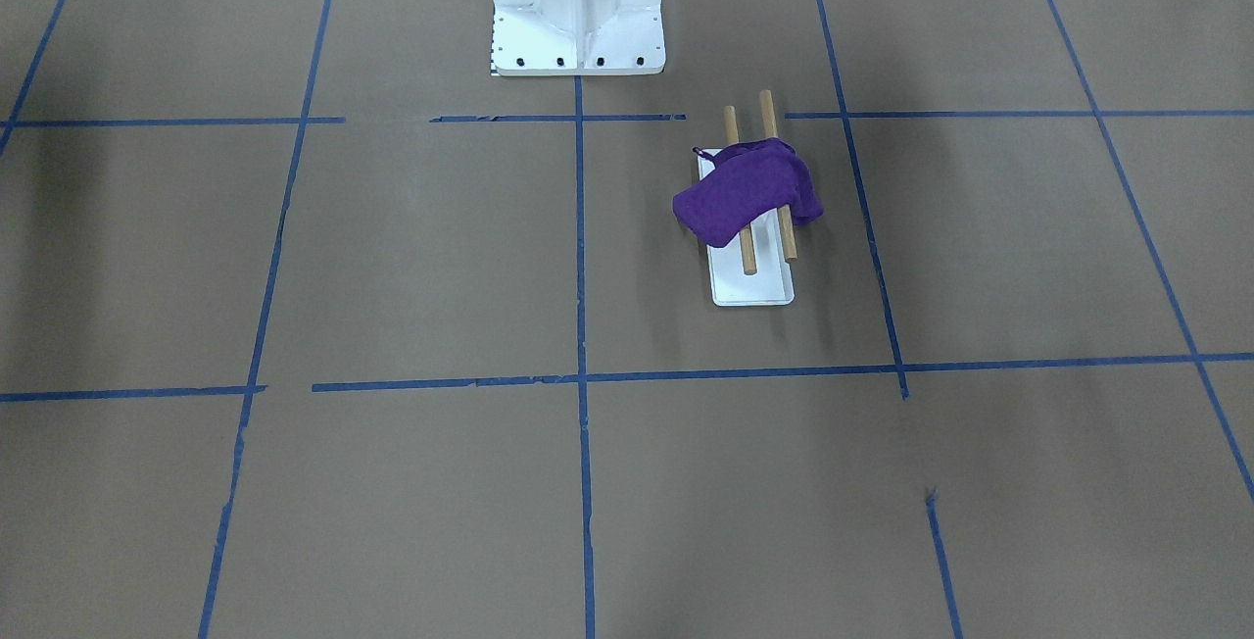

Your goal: Hang towel on rack

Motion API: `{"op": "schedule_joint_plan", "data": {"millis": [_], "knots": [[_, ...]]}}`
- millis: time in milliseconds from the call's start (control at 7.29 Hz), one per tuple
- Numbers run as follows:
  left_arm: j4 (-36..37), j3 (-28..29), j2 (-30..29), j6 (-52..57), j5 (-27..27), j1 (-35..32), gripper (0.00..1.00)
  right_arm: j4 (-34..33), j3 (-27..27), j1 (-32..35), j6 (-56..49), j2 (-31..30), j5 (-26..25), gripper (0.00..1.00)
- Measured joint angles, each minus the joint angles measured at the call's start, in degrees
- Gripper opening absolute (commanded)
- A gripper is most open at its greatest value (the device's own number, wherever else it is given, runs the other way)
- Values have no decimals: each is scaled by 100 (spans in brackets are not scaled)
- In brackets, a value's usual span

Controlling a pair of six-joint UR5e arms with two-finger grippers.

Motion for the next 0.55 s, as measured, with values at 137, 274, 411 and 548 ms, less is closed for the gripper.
{"op": "schedule_joint_plan", "data": {"millis": [137, 274, 411, 548], "knots": [[-5, -87, 12, 4, 6, 2, 100, 194, -222, 3, -103, -14, 27, 100], [-3, -189, 36, 4, 12, 10, 100, 288, -347, 6, -194, -26, 43, 100], [-6, -233, 44, 0, 15, 20, 100, 327, -395, 10, -240, -30, 54, 100], [-30, -236, 28, -4, 29, 23, 100, 344, -409, 11, -256, -27, 72, 100]]}}
